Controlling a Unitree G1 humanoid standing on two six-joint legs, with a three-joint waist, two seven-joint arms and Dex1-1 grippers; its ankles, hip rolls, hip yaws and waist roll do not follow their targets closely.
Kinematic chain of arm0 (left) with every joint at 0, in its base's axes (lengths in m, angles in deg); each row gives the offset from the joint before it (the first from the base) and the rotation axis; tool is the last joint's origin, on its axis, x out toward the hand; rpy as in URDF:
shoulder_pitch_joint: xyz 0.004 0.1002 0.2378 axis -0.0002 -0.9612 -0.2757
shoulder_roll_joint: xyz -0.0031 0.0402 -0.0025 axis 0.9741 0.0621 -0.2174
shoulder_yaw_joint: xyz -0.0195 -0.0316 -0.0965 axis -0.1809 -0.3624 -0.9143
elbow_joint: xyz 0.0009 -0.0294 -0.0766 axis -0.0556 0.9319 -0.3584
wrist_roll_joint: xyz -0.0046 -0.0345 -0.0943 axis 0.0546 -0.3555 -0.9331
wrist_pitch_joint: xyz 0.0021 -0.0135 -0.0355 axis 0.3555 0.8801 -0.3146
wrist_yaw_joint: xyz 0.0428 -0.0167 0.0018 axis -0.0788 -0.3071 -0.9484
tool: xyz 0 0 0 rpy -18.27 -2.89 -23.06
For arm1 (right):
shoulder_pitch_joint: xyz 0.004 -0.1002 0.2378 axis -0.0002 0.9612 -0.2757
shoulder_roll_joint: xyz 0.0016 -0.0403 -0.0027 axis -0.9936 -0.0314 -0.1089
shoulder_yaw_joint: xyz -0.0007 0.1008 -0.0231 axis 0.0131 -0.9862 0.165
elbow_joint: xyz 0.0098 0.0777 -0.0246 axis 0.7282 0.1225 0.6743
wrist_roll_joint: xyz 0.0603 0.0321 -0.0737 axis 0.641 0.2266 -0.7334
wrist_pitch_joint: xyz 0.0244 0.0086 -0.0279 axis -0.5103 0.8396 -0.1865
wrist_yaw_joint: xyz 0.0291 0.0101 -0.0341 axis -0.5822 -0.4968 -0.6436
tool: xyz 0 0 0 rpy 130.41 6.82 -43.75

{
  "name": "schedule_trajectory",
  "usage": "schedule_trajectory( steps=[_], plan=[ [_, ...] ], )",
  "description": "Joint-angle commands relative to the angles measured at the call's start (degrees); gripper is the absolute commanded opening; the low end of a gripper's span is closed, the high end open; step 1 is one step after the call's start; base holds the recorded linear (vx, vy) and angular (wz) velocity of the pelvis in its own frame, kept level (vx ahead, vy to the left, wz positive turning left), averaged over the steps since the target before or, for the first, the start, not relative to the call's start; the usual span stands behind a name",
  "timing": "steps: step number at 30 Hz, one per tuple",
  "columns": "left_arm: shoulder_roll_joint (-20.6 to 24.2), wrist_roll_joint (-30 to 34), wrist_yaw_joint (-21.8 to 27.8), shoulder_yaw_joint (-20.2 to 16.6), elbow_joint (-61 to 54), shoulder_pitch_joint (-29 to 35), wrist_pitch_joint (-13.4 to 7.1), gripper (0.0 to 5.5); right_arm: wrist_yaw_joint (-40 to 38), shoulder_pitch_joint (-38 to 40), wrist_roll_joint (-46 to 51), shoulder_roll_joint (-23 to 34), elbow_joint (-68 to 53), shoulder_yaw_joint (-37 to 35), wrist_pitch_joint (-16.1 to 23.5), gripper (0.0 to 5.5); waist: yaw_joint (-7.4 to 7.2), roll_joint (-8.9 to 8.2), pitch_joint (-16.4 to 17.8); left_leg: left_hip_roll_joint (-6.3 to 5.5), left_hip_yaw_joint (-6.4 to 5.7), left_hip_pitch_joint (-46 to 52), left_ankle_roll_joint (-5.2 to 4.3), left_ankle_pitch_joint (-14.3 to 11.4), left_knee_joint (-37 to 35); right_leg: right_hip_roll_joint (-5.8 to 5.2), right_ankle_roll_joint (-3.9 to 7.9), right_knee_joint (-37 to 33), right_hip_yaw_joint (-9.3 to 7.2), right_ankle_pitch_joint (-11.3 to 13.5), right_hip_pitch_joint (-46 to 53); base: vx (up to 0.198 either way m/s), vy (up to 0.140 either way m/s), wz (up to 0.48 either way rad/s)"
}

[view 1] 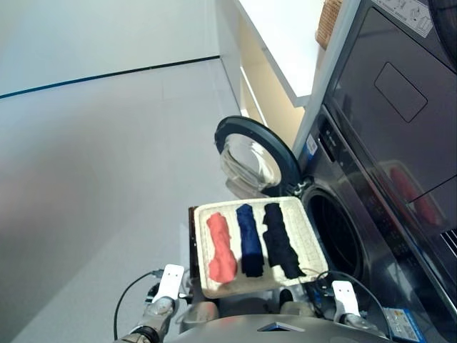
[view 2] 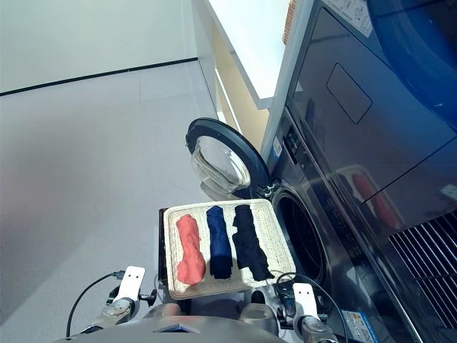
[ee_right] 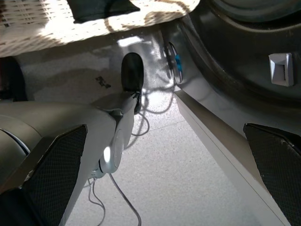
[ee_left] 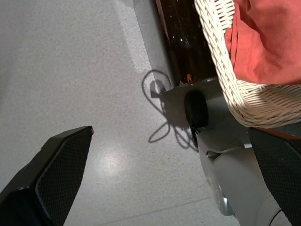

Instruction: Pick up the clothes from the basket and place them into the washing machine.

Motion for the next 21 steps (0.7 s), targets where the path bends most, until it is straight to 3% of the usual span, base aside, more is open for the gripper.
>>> schedule_trajectory(
  steps=[1,12,21],
  plan=[
    [0.3,-1.1,1.0,1.9,2.9,5.1,-1.0,5.50,0.2,-3.6,-1.1,2.0,-0.6,1.4,1.4,5.50,-0.10,0.13,2.1,0.09,4.04,2.6,-0.60,-2.3,0.2,-2.20,1.62,0.4,-1.28,-0.4,0.7,0.000,0.000,0.000],
    [0.0,-1.5,0.7,2.3,1.8,5.5,-1.3,5.50,-0.8,-4.0,-3.9,1.6,-1.1,3.1,1.5,5.50,-0.22,-0.28,1.2,0.57,4.75,4.0,-0.56,-2.8,0.2,-1.72,1.42,0.5,-0.72,-1.0,1.4,0.000,0.000,0.000],
    [0.2,-3.8,-0.1,4.6,-8.8,5.7,-2.4,5.50,-2.8,-3.3,-7.1,2.2,-6.9,5.0,2.0,5.50,-0.40,-0.36,1.5,0.56,4.60,4.6,-0.48,-2.9,0.2,-1.60,1.34,0.8,-0.68,-1.4,2.0,0.000,0.000,0.000]
  ],
)
